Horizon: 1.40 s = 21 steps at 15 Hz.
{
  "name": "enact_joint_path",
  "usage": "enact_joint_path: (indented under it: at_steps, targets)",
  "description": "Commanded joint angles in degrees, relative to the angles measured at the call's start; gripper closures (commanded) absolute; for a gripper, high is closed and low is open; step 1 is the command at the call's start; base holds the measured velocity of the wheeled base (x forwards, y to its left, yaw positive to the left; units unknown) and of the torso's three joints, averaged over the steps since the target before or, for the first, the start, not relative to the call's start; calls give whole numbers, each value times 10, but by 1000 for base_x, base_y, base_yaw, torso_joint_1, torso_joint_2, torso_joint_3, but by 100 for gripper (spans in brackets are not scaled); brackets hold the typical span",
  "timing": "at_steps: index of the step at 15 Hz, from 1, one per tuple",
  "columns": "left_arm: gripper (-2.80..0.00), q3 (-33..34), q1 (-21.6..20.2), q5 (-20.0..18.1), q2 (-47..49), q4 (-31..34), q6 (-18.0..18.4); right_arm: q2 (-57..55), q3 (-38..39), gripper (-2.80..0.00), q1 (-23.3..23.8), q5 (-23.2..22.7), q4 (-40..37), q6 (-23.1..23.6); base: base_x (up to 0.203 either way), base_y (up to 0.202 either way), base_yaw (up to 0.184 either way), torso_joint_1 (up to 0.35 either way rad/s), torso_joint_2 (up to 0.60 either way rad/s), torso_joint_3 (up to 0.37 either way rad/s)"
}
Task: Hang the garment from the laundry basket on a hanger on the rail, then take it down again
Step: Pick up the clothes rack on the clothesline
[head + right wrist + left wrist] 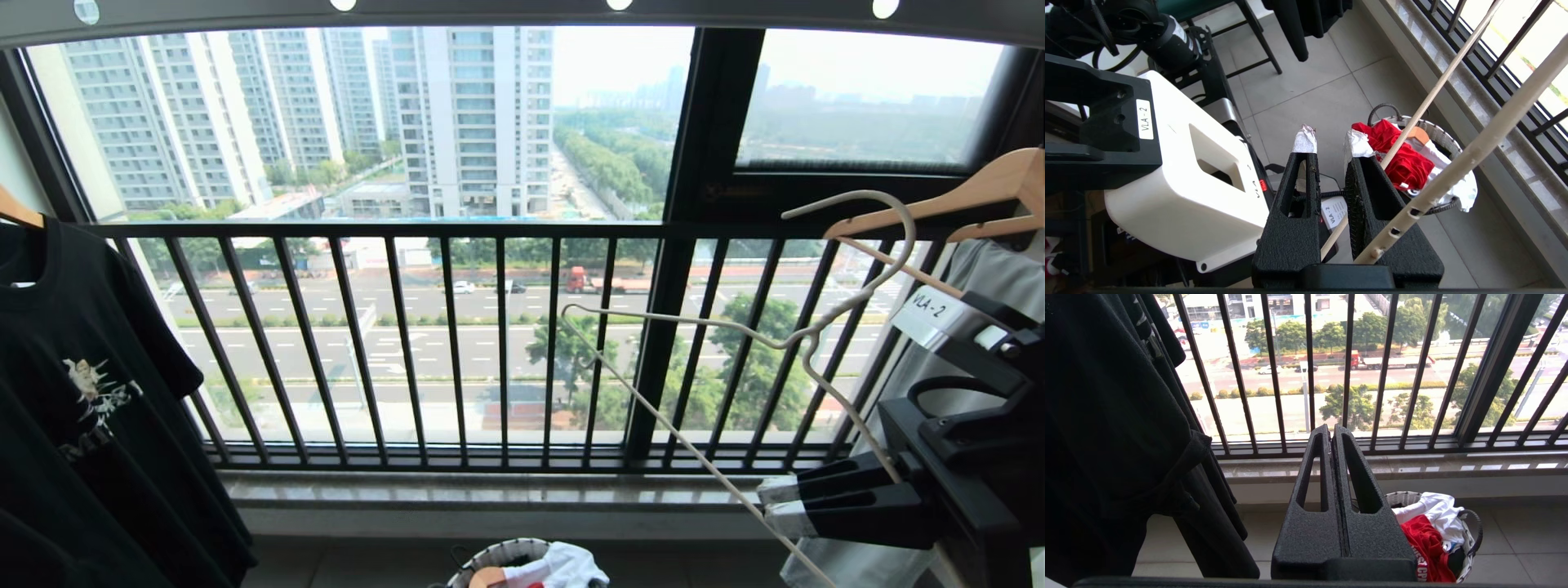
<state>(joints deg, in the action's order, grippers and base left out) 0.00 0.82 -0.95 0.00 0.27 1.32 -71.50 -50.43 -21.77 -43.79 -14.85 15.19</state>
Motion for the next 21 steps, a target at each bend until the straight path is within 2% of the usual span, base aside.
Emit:
enact_joint_path:
  at_steps: [1,17,21]
  targets:
    - [0,0,0,0,1,0,0,3,0,0,0,-2,-1,1,0,0,0,-147,328,163]
    - [0,0,0,0,0,0,0,5,5,0,0,-2,4,2,0,0,0,-161,361,200]
    - [0,0,0,0,1,0,0,4,29,0,0,-1,57,0,0,0,0,-238,546,309]
